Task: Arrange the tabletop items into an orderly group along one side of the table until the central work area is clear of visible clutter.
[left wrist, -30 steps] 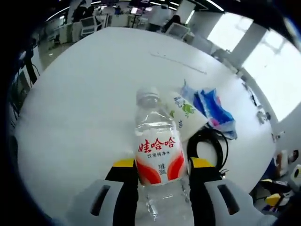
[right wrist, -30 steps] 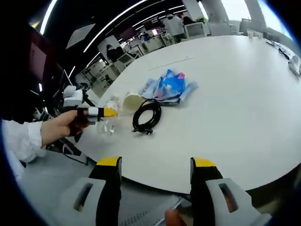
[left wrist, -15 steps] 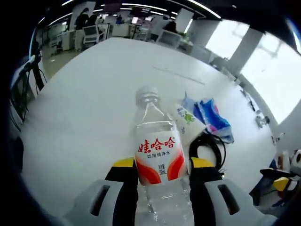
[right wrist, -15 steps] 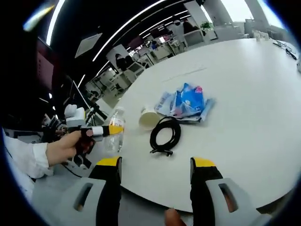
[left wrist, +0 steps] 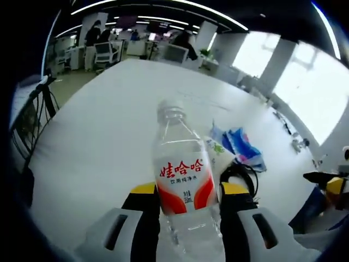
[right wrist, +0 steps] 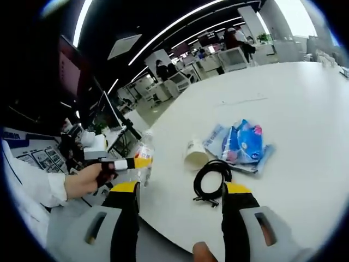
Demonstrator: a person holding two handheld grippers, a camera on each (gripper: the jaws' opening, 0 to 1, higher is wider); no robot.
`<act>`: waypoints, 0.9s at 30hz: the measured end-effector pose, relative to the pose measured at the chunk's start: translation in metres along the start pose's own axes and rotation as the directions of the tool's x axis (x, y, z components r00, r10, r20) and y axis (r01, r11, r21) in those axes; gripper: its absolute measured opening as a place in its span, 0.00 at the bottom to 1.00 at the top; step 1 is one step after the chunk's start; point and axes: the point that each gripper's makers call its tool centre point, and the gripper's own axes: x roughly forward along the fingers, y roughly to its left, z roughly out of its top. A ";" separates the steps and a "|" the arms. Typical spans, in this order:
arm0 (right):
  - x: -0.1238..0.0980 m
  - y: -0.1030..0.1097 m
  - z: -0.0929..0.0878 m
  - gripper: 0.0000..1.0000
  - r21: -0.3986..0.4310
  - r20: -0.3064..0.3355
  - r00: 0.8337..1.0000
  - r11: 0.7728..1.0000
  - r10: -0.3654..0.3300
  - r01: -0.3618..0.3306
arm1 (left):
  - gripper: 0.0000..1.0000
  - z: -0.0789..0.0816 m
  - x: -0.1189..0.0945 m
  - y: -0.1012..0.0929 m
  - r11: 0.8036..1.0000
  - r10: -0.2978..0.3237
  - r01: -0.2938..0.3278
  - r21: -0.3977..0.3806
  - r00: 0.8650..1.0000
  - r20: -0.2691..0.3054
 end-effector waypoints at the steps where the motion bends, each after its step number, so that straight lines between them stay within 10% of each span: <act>1: 0.003 0.001 0.005 0.58 0.001 0.005 1.000 1.000 0.007 -0.007 | 0.38 0.001 -0.004 -0.002 1.000 -0.004 0.004 -0.002 1.000 0.008; 27: 0.110 0.065 0.057 0.59 -0.023 -0.032 0.978 0.978 0.206 -0.206 | 0.38 0.034 -0.032 -0.005 0.996 -0.049 0.039 0.080 0.991 0.125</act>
